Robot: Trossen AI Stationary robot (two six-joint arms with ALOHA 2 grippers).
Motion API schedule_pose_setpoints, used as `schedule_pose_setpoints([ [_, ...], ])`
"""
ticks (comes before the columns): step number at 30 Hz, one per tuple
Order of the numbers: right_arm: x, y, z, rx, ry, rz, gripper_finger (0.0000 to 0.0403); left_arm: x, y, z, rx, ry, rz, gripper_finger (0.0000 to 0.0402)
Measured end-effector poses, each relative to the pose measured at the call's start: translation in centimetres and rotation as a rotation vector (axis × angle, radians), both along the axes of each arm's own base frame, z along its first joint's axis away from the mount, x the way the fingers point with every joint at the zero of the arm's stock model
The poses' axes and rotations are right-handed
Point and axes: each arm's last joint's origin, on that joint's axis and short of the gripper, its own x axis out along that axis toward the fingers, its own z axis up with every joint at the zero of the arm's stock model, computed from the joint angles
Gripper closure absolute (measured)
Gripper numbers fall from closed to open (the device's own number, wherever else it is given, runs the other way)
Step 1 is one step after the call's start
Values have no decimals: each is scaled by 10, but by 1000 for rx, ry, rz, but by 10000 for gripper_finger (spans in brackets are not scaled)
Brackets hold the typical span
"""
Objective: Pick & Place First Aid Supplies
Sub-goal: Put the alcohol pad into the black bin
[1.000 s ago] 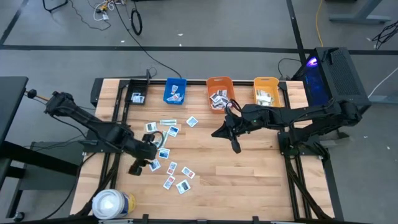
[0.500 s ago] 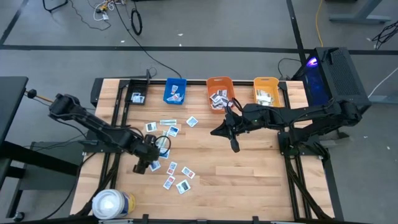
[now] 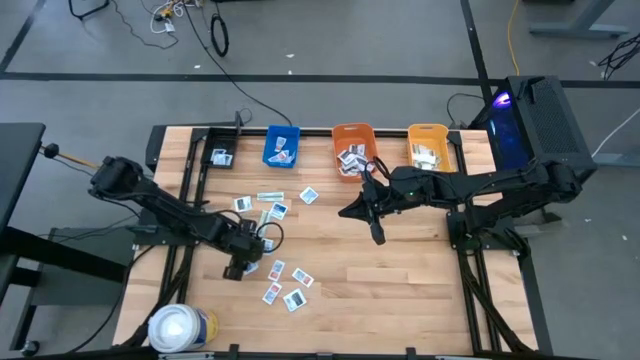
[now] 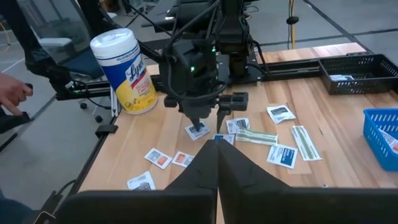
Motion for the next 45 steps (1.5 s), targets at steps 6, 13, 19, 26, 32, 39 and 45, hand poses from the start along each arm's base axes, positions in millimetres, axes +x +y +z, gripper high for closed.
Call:
schedule_pose_setpoints([
  [6,0,0,0,12,3,-4,401,2,-1,-7,19,26,30,166],
  [13,0,0,0,11,3,-4,401,2,-1,-6,19,20,37,212],
  [19,0,0,0,-2,1,1,401,2,0,-6,14,24,50,269],
  [26,0,0,0,-6,0,2,401,2,0,-6,17,25,52,306],
  [32,0,0,0,-1,1,1,401,2,0,-7,24,23,54,308],
  [39,0,0,0,5,2,-2,401,2,0,-7,24,22,54,306],
  [45,0,0,0,6,2,-2,401,2,0,-5,25,21,54,306],
])
